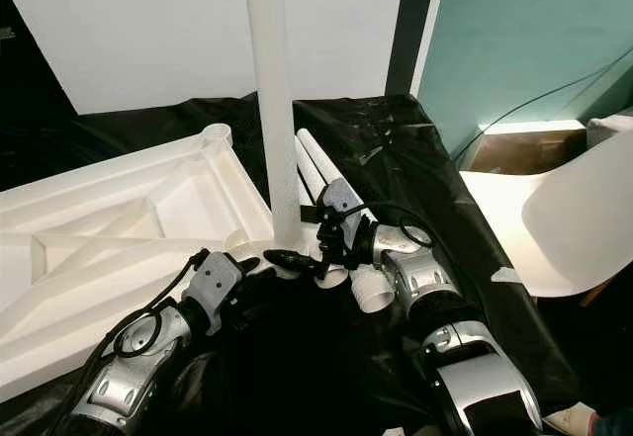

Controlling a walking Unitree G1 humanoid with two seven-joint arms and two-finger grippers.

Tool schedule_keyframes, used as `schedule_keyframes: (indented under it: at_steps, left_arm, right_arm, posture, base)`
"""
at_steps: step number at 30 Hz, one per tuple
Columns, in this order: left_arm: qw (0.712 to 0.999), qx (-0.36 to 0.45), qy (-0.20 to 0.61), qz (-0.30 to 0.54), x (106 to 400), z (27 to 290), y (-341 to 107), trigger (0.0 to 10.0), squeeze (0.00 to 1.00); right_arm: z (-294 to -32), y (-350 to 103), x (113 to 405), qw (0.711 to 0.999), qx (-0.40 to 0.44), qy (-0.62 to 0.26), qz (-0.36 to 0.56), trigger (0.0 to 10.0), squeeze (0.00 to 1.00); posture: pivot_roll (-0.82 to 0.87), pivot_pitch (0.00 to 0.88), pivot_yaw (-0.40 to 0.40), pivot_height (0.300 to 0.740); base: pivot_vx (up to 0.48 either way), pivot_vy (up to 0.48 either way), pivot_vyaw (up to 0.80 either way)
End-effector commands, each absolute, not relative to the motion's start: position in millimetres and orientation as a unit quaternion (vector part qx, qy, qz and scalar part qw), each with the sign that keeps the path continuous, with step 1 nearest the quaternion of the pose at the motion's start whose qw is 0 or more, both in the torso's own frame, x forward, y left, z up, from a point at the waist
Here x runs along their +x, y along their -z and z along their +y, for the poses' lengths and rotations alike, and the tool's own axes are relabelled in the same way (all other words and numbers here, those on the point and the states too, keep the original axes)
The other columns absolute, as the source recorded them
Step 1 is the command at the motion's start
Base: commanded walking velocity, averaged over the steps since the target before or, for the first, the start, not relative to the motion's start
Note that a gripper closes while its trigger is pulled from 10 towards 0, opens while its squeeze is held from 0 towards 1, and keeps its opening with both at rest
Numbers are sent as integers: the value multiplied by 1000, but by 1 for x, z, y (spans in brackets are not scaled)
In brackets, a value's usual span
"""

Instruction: Building children table

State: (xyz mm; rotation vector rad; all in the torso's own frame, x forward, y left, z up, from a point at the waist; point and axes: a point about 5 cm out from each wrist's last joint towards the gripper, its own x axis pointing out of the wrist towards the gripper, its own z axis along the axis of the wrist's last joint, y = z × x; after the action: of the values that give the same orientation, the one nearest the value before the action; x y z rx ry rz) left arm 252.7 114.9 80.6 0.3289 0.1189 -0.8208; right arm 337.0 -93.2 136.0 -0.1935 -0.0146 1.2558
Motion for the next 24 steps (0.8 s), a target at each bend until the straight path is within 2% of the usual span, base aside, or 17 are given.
schedule_keyframes:
  at_steps: [1, 4, 6, 8, 9, 11, 12, 13, 14, 15, 17, 23, 24]
  left_arm:
    - [881, 150, 429, 130, 236, 113, -52, 10000, 0]
    - [882, 149, 429, 130, 236, 113, -52, 10000, 0]
    - [882, 149, 428, 130, 236, 113, -52, 10000, 0]
    - [882, 149, 428, 129, 236, 113, -52, 10000, 0]
    - [882, 149, 428, 129, 236, 113, -52, 10000, 0]
    - [883, 149, 427, 129, 236, 113, -52, 10000, 0]
    - [883, 149, 427, 129, 236, 113, -52, 10000, 0]
    - [883, 150, 426, 129, 236, 113, -52, 10000, 0]
    - [883, 150, 426, 129, 236, 113, -52, 10000, 0]
    - [883, 150, 426, 128, 236, 114, -52, 10000, 0]
    - [882, 152, 427, 129, 235, 115, -53, 10000, 0]
    - [879, 157, 429, 135, 233, 121, -52, 10000, 0]
    - [879, 158, 429, 136, 234, 122, -52, 10000, 0]
  right_arm:
    - [-98, -139, 342, 796, -95, -598, 3, 0, 0]
    - [-98, -136, 341, 798, -90, -596, 10, 0, 0]
    - [-97, -129, 338, 809, -72, -583, 12, 0, 0]
    - [-90, -122, 331, 832, -56, -552, -14, 0, 0]
    - [-90, -122, 331, 832, -56, -552, -14, 0, 0]
    - [-82, -115, 318, 878, -31, -473, -60, 0, 0]
    - [-82, -115, 318, 878, -31, -473, -60, 0, 0]
    - [-82, -114, 313, 899, -32, -428, -84, 0, 0]
    - [-82, -114, 313, 899, -32, -428, -84, 0, 0]
    - [-81, -114, 309, 915, -35, -386, -110, 0, 0]
    - [-79, -116, 299, 927, -40, -343, -144, 0, 0]
    - [-86, -119, 304, 942, -47, -297, -150, 0, 0]
    - [-86, -117, 304, 943, -46, -299, -138, 4353, 0]
  posture:
    - [188, 0, -24, 740]
    - [190, 0, -26, 740]
    - [190, 0, -26, 740]
    - [193, 0, -28, 740]
    - [193, 0, -28, 740]
    - [195, 0, -29, 740]
    - [195, 0, -29, 740]
    - [195, 0, -29, 740]
    - [195, 0, -29, 740]
    - [195, 0, -29, 740]
    - [190, 0, -18, 740]
    - [186, 0, -9, 740]
    - [186, 0, -9, 740]
  base:
    - [0, 0, 0]
    - [0, 0, 0]
    - [0, 0, 0]
    - [0, 0, 0]
    - [0, 0, 0]
    - [0, 0, 0]
    - [0, 0, 0]
    - [0, 0, 0]
    - [0, 0, 0]
    - [0, 0, 0]
    - [0, 0, 0]
    - [0, 0, 0]
    - [0, 0, 0]
